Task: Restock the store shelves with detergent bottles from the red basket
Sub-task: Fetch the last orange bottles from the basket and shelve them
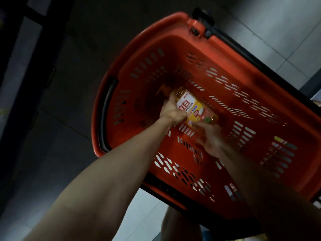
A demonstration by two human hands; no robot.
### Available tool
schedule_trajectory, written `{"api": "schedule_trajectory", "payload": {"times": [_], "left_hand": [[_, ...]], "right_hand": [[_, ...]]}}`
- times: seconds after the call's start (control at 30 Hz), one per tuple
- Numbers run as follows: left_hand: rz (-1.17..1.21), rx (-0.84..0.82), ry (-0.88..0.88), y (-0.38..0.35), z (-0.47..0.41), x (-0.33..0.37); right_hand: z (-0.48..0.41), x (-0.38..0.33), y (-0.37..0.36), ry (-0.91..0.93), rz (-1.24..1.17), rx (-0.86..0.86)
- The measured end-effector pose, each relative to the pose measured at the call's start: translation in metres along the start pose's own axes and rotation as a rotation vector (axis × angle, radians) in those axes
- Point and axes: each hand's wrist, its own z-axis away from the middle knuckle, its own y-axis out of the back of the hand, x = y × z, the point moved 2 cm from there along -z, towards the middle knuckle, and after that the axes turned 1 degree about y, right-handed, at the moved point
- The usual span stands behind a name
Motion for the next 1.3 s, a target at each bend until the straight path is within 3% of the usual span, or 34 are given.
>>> {"api": "schedule_trajectory", "payload": {"times": [0.3, 0.63, 0.97, 1.3], "left_hand": [[-0.073, -0.023, -0.069, 0.005, 0.072, 0.006], [-0.064, 0.006, -0.218, 0.059, 0.221, 0.048], [-0.006, 0.169, -0.406, 0.140, 0.404, 0.118], [0.166, 0.405, -0.662, 0.233, 0.572, 0.200]], "right_hand": [[0.066, 0.018, 0.011, 0.033, -0.203, 0.133], [0.233, -0.008, 0.020, 0.150, -0.156, 0.165], [0.405, -0.050, 0.023, 0.367, -0.239, 0.076], [0.567, -0.134, 0.012, 0.686, -0.049, -0.146]]}}
